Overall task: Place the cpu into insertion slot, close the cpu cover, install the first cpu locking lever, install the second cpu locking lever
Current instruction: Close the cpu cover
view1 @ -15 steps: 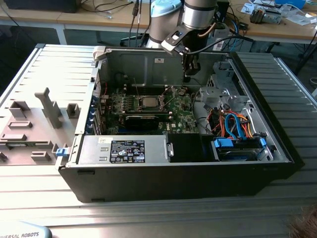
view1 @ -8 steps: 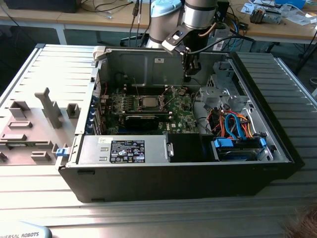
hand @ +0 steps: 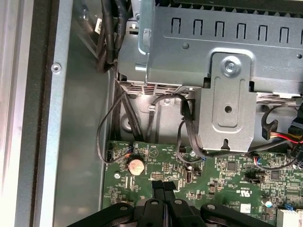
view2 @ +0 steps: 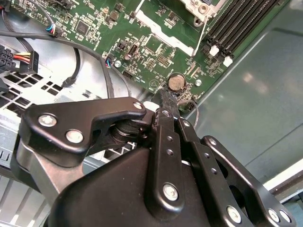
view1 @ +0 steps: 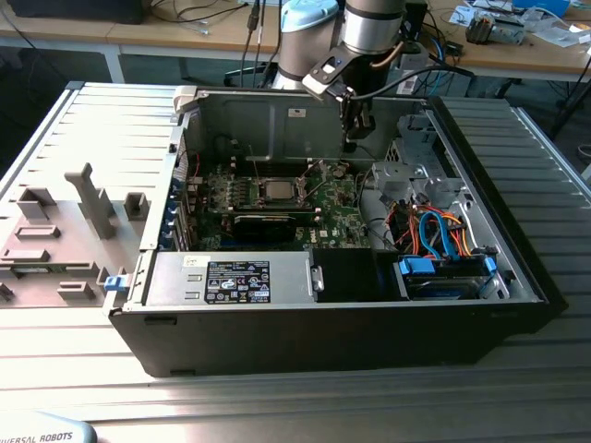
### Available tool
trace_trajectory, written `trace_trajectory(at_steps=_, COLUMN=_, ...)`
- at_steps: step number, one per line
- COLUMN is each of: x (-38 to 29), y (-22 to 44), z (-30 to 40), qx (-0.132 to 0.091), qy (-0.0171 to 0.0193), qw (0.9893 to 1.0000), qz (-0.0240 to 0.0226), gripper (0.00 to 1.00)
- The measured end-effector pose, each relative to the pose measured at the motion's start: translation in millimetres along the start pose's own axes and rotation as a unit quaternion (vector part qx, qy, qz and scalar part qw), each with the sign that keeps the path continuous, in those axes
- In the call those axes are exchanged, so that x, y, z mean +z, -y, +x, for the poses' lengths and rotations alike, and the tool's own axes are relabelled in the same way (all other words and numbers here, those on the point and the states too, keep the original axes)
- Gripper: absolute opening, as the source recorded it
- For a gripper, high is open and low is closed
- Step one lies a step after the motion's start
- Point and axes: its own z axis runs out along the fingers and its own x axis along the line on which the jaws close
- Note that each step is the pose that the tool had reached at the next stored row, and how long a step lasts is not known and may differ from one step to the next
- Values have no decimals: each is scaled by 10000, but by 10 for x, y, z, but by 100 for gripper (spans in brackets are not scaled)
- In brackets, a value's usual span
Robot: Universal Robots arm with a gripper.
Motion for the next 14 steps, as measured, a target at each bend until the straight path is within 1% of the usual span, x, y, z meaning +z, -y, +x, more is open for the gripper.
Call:
trace_trajectory(at_steps=5, x=25, y=3, z=7, qx=1, qy=0, qw=10000, qz=0, gripper=11)
trace_trajectory(at_steps=8, x=47, y=10, z=-32, qx=0, qy=1, qw=10000, qz=0, gripper=11)
trace_trajectory(at_steps=9, x=52, y=11, z=-44, qx=0, qy=7, qw=10000, qz=5, gripper=11)
trace_trajectory(at_steps=11, x=58, y=13, z=-64, qx=-1, qy=38, qw=10000, qz=55, gripper=11)
trace_trajectory(at_steps=12, x=59, y=14, z=-73, qx=-2, qy=47, qw=9999, qz=99, gripper=11)
trace_trajectory(at_steps=13, x=61, y=14, z=-79, qx=-4, qy=49, qw=9999, qz=158, gripper=11)
trace_trajectory(at_steps=14, x=67, y=15, z=-88, qx=-7, qy=45, qw=9997, qz=256, gripper=11)
